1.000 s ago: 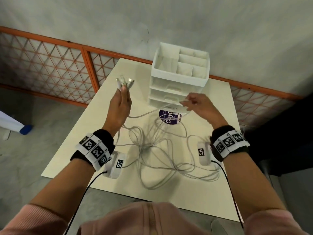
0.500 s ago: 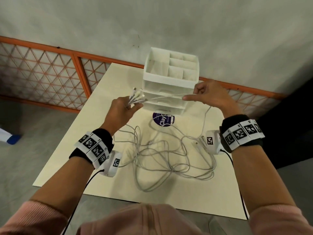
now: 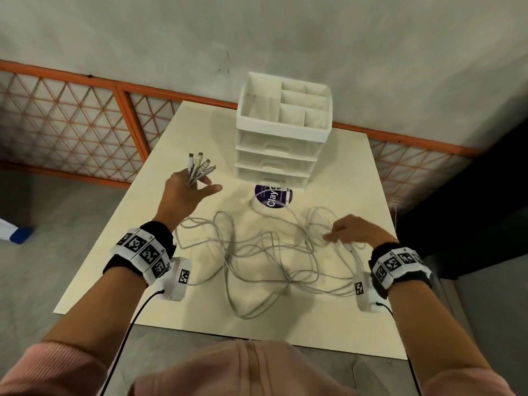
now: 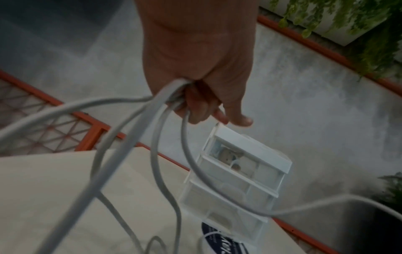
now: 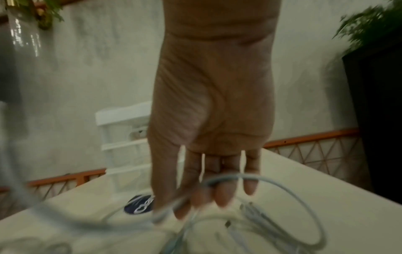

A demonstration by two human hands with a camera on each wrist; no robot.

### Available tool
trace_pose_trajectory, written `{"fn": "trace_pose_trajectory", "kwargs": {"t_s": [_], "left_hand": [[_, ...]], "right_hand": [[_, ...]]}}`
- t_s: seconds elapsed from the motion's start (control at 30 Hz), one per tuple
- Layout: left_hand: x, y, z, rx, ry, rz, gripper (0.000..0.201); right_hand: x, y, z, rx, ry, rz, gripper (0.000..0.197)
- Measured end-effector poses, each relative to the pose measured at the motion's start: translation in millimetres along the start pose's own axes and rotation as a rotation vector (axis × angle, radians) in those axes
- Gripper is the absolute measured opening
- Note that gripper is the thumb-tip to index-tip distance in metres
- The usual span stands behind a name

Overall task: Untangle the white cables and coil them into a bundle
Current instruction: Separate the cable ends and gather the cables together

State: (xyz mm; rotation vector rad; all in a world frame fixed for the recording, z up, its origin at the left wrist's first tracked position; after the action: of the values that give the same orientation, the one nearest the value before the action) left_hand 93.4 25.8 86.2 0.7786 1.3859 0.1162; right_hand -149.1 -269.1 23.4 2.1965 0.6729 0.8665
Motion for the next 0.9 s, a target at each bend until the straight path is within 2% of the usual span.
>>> {"fn": "trace_pose_trajectory", "kwargs": {"t_s": [0.07, 0.1, 0.17, 0.23, 0.27, 0.33, 0.43, 0.47, 0.5, 0.57, 0.63, 0.73, 0.8, 0.9], "left_hand": [[-7.1, -8.0, -4.2, 0.062, 0.002, -0.116, 0.036], [-13.2, -12.4, -7.6, 0.108, 0.004, -0.208, 0.041], [-30.0, -21.6, -14.4, 0.209, -0.001, -0.425, 0.041], [-47.4, -28.2, -19.8, 0.292, -0.025, -0.534, 0.038], [-55.0, -31.5, -22.1, 0.326, -0.044, -0.543, 0.037], [-68.8, -38.8, -26.8, 0.377, -0.082, -0.536, 0.037], [-89.3, -45.3, -34.1, 0.402, -0.147, -0.490, 0.035], [-95.5, -46.0, -36.4, 0.402, -0.158, -0.478, 0.034], [-100.5, -46.6, -38.3, 0.405, -0.156, -0.481, 0.033], [-107.8, -46.0, -40.5, 0.436, -0.157, -0.524, 0.031], [-112.5, -40.7, -39.7, 0.435, -0.180, -0.535, 0.035], [-113.4, -28.1, -36.0, 0.420, -0.210, -0.592, 0.034], [-110.5, -19.9, -32.9, 0.384, -0.206, -0.643, 0.034], [-109.7, -5.2, -29.4, 0.304, -0.251, -0.687, 0.034]], "right_hand": [[1.2, -23.7, 5.5, 0.133, -0.016, -0.046, 0.012], [7.3, -27.7, 8.6, 0.135, 0.004, -0.074, 0.013], [33.1, -20.0, 16.0, -0.024, 0.103, -0.080, 0.022], [72.9, -4.2, 12.3, -0.204, 0.246, 0.147, 0.020], [96.3, 1.6, 6.9, -0.214, 0.320, 0.268, 0.023], [142.9, 3.5, -1.0, -0.091, 0.428, 0.350, 0.036], [198.5, -9.8, -6.0, 0.106, 0.535, 0.233, 0.065], [209.6, -14.1, -7.5, 0.147, 0.558, 0.254, 0.067], [216.4, -16.6, -7.4, 0.174, 0.569, 0.329, 0.061], [223.6, -19.5, -8.8, 0.213, 0.604, 0.477, 0.036], [225.3, -24.2, -13.0, 0.264, 0.642, 0.505, 0.010], [218.3, -27.0, -10.6, 0.229, 0.669, 0.516, 0.030], [210.4, -23.8, -4.7, 0.186, 0.648, 0.496, 0.026], [190.9, -21.0, 2.5, 0.159, 0.581, 0.320, 0.019]]}}
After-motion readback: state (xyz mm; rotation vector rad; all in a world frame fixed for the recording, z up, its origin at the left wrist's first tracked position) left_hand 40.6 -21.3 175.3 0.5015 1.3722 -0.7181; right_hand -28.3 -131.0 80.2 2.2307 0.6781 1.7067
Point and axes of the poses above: each hand's wrist, its own z-axis towards the middle knuckle, its own y-axis out of the back of the hand, x = y × z, the point moved 6 cm from there along z, towards the middle knuckle, and after that the axes turned 5 degrees about y, right-handed, at the moved point
